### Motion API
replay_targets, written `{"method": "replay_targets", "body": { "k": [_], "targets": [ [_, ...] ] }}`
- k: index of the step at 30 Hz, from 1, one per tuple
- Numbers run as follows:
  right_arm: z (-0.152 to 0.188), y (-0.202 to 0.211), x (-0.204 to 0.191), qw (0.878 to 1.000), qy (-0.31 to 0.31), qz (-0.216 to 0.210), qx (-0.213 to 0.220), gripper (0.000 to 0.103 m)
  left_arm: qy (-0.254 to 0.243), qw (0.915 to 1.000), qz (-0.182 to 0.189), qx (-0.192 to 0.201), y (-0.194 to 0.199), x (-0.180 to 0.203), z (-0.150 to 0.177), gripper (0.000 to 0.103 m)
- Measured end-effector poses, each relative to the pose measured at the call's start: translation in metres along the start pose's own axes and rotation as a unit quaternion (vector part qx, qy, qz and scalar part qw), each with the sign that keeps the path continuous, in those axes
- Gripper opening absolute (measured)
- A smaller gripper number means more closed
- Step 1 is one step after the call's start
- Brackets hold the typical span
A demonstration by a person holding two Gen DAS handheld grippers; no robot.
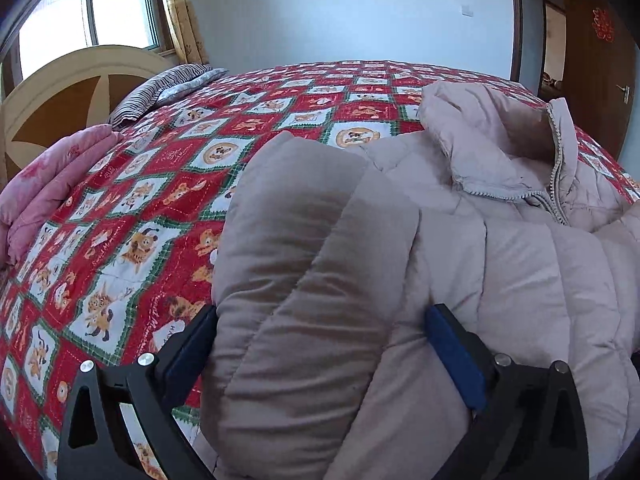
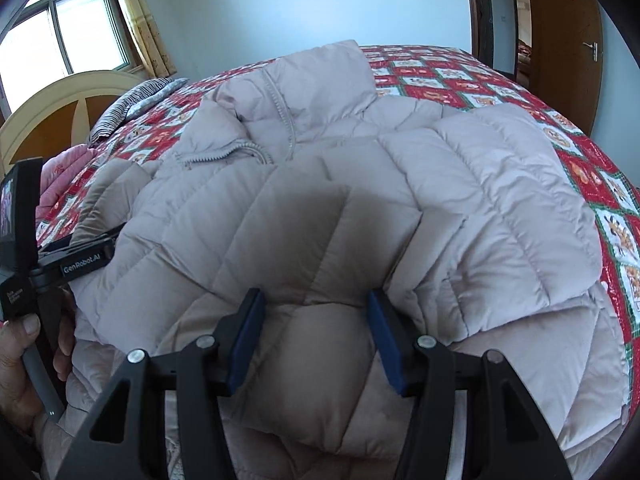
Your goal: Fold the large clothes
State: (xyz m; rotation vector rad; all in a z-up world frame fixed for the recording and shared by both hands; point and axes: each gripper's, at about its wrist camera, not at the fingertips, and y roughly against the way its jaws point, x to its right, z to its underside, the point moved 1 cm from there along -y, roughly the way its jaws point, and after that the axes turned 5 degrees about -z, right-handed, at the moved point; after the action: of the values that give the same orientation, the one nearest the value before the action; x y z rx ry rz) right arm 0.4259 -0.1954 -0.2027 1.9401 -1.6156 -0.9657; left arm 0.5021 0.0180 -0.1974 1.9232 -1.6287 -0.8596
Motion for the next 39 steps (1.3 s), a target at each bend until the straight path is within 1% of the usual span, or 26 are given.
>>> {"method": "replay_targets", "body": {
  "k": [6,25,28,31,33,35,37,39],
  "targets": [
    [0.001,-0.005,-0.006,1.000,0.012,0.019,-0.005,0.057,-0.012,0.9998,-0.015,-0.003,-0.002,0.006,0.002,0.102],
    [0.000,-0.014,-0.018,0.997,0.050,0.064,-0.020,0.057,-0.008,0.9999,-0.013,-0.005,-0.004,0.006,0.003,0.102],
    [-0.001,-0.014,-0.018,0.996,0.052,0.065,-0.024,0.057,-0.007,0.9999,-0.012,-0.005,-0.004,0.005,0.003,0.102],
    [-0.007,-0.006,-0.015,0.997,0.046,0.048,-0.035,0.057,-0.007,0.9999,-0.012,-0.005,-0.004,0.005,0.003,0.102],
    [-0.010,0.008,-0.012,0.998,0.027,0.047,-0.025,0.058,-0.007,0.9999,-0.011,-0.006,-0.004,0.006,0.003,0.102],
    [-0.015,0.023,-0.015,0.998,0.016,0.053,0.001,0.059,-0.007,0.9999,-0.012,-0.005,-0.004,0.005,0.003,0.102],
    [-0.022,0.033,-0.027,0.998,0.019,0.049,0.023,0.059,-0.006,0.9999,-0.012,-0.005,-0.005,0.005,0.003,0.102],
    [-0.027,0.032,-0.042,0.999,0.029,0.037,0.027,0.061,-0.007,0.9999,-0.013,-0.005,-0.005,0.005,0.003,0.102]
  ]
}}
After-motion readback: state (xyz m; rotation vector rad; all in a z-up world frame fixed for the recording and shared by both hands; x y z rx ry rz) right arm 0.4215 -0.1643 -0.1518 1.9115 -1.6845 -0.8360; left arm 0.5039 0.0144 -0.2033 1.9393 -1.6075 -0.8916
